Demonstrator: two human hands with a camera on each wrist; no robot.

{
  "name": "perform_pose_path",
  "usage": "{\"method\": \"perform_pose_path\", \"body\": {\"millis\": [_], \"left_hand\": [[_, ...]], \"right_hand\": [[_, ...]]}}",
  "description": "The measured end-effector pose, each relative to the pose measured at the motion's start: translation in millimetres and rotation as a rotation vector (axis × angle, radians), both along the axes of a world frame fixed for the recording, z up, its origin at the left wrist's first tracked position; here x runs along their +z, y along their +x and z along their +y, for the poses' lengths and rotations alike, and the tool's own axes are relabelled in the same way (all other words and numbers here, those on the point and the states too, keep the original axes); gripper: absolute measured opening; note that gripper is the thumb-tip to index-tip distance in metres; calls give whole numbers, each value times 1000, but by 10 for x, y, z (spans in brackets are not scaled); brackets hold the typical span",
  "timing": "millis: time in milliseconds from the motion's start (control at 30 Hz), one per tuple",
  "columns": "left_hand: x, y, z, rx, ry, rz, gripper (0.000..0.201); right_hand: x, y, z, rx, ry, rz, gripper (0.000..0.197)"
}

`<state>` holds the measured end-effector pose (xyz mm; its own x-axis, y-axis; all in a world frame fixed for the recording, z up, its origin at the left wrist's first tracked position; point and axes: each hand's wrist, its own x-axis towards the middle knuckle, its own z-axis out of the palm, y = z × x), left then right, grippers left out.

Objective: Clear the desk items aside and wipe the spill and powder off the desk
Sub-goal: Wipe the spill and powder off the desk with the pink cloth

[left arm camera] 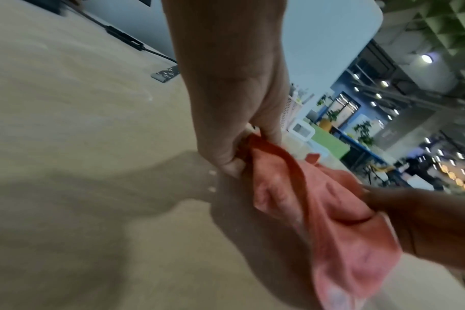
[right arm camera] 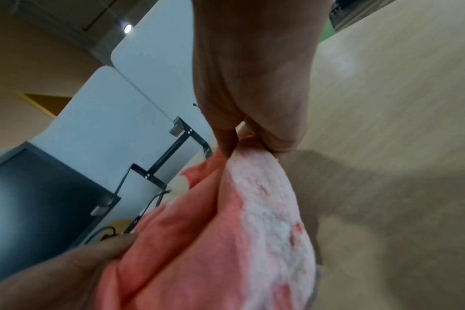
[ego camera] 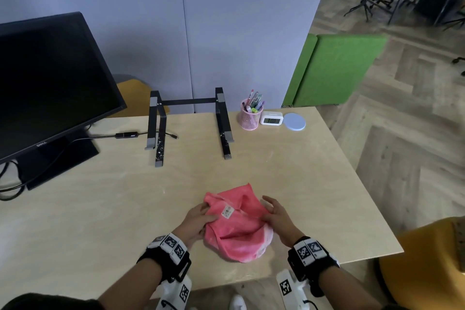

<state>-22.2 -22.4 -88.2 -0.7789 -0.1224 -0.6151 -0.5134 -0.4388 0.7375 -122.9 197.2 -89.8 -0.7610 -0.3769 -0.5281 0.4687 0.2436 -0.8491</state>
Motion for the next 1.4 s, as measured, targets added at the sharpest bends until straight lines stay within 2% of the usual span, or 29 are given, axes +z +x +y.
{"method": "perform_pose_path", "body": {"millis": [133, 267, 367, 400, 467, 533, 633, 700, 767, 833, 900, 967, 1033, 1167, 1267, 1333, 1400], "left_hand": [[107, -39, -137, -68, -21, 164, 34], [205, -55, -185, -208, -252, 218, 51], [189, -57, -158, -236, -363, 211, 48], [198, -61, -145, -215, -356, 194, 43], [233, -69, -122, -156, -315, 169, 27], [266, -67, -121, -130, -281, 168, 25], [307, -78, -91, -160, -320, 213, 5], [315, -95, -64, -177, -350, 247, 28], [340, -144, -37, -190, -314, 280, 50], [370, -240, 14, -209, -321, 314, 65], [437, -378, 88, -226, -407, 351, 54], [528, -537, 237, -269, -475, 406, 35], [608, -690, 439, -316, -495, 442, 34], [675, -1049, 920, -386, -471, 494, 42], [707, -1322, 1347, -464, -569, 620, 44], [746, -1446, 1649, -478, -596, 698, 33], [760, -1517, 1959, -515, -508, 705, 20]], "right_hand": [[134, -61, -10, 39, -50, 199, 42], [191, -72, -47, 97, -71, 369, 56], [169, -83, -94, 134, 27, 469, 59], [141, -94, -103, 124, 53, 469, 55], [120, -95, -135, 54, 40, 377, 33], [138, -80, -152, 5, -9, 265, 11], [142, -63, -119, 93, 129, 217, 39], [137, -57, -70, 205, 302, 272, 50], [138, -61, 3, 265, 341, 301, 38], [185, -81, 121, 226, 290, 312, 22], [280, -111, 248, 136, 224, 346, 16], [374, -176, 394, 48, 208, 433, 24], [426, -285, 565, -19, 250, 536, 33], [586, -588, 1039, -135, 363, 641, 23], [715, -837, 1518, -211, 442, 697, 25], [778, -945, 1815, -274, 458, 778, 33], [790, -994, 2096, -305, 501, 896, 35]]}}
